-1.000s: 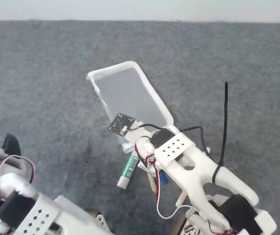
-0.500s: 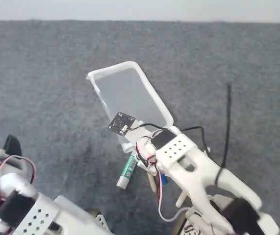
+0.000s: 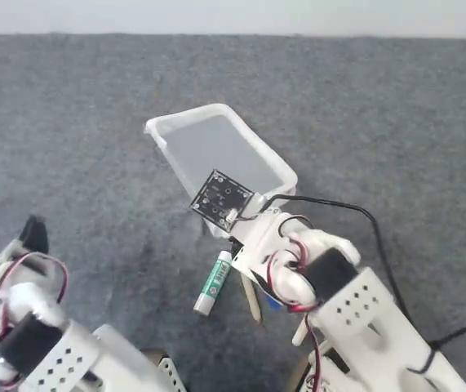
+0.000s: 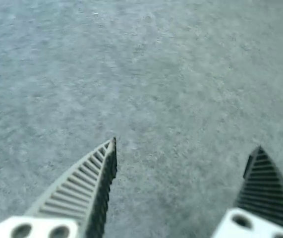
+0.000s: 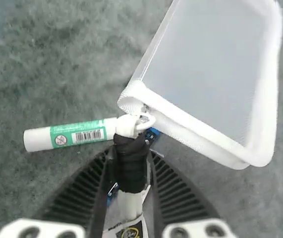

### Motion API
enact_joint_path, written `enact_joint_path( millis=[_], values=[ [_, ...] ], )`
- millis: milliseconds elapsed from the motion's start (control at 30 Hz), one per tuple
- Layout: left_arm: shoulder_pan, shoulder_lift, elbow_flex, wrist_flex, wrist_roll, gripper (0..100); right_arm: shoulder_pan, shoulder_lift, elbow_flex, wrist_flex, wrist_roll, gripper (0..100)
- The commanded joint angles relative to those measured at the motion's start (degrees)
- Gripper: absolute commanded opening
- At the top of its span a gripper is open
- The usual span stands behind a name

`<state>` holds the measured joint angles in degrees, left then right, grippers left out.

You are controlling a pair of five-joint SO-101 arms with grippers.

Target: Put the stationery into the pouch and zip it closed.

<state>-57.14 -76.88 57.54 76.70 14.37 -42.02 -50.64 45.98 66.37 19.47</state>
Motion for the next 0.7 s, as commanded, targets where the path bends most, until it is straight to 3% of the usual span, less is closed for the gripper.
enact_joint_path(
  millis=[0,667],
  values=[
    [5.6,-0.7,-1.4,-1.4,0.1,39,-0.1,-3.6,-2.5,0.0,-0.2,0.6],
    [51.8,-0.4,-10.5,3.3,-4.6,40,3.3,-4.4,-8.8,-10.2,-4.1,0.6]
  ],
)
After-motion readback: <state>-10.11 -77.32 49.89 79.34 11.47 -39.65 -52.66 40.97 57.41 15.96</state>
